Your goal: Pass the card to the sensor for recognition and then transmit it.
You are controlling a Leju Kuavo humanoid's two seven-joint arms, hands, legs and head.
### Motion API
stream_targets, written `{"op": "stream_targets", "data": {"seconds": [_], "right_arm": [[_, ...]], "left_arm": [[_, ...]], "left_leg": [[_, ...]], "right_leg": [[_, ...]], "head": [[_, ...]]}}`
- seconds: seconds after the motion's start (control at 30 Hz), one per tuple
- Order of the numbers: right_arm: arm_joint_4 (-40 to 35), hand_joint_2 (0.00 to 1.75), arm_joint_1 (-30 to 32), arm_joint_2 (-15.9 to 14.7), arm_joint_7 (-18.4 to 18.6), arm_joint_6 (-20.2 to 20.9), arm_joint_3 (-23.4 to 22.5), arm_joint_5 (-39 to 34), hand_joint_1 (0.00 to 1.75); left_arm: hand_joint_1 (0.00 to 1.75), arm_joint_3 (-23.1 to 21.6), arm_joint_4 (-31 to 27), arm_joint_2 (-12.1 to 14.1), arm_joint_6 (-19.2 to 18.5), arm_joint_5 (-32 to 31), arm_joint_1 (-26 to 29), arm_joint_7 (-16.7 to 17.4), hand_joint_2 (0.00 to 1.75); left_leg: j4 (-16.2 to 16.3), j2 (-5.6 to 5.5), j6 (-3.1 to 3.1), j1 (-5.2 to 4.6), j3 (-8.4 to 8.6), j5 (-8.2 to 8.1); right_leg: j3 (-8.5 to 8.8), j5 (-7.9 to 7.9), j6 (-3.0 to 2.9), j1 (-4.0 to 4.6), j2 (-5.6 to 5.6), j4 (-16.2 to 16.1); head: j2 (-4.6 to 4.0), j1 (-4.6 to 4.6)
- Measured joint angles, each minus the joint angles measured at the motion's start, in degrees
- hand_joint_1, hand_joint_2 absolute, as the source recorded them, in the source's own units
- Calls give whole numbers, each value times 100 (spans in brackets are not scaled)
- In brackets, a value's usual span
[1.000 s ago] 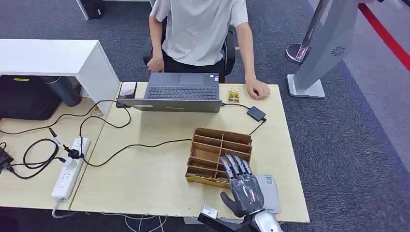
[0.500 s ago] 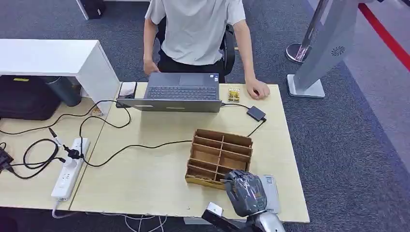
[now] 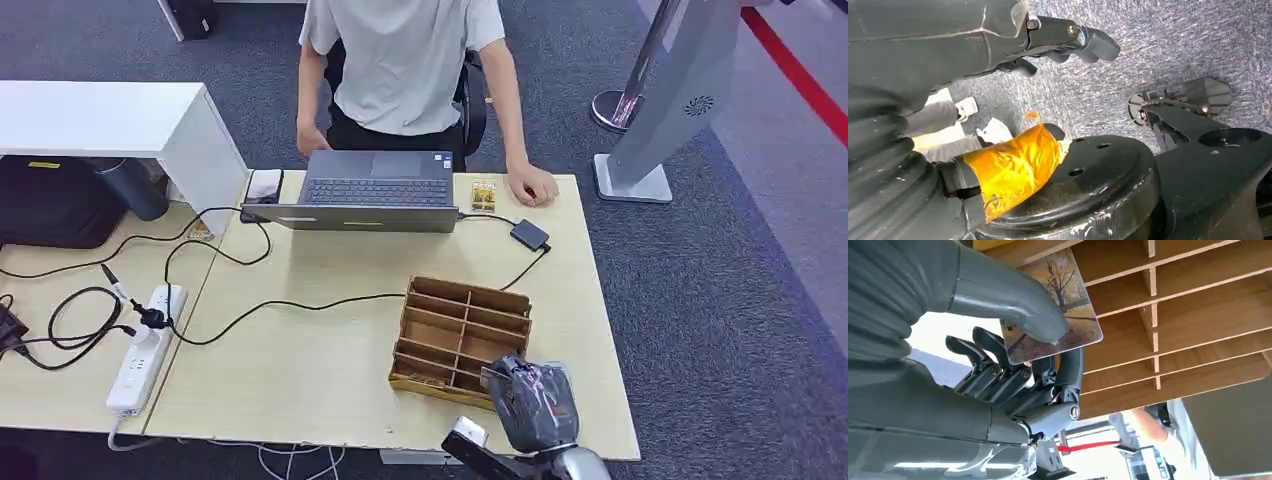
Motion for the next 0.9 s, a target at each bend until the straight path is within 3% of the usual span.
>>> {"op": "stream_targets", "data": {"seconds": [0.2,0.4,0.53,0.7,0.8,0.9], "right_arm": [[-195,175,31,2,-592,791,-151,-1355,175],[-550,175,85,-4,-904,1517,-365,-2382,175],[-846,175,50,-109,-1164,2496,-598,-3658,175],[-872,175,-297,-339,-1276,3331,-960,-4955,175],[-739,175,-712,-393,-1159,3295,-1158,-5237,175],[-594,175,-1263,-350,-753,2595,-1215,-4564,175]], "left_arm": [[0,52,0,4,-39,-2,0,55,175],[0,76,0,33,-122,-87,3,52,175],[0,76,0,83,-225,-195,4,37,175],[0,76,0,133,-286,-297,4,28,175],[0,76,0,153,-308,-339,5,28,175],[0,76,0,155,-306,-396,-1,28,175]], "left_leg": [[0,0,0,0,0,0],[0,0,0,0,0,0],[0,0,0,0,-1,0],[2,4,0,-1,-1,0],[4,10,0,-1,0,2],[4,17,-2,0,0,8]], "right_leg": [[-1,0,0,0,0,0],[-1,0,0,0,0,0],[0,0,0,0,1,0],[2,6,2,-1,3,0],[2,9,0,-1,11,0],[1,16,-5,-1,18,4]], "head": [[0,0],[0,0],[0,0],[0,0],[0,-2],[0,0]]}}
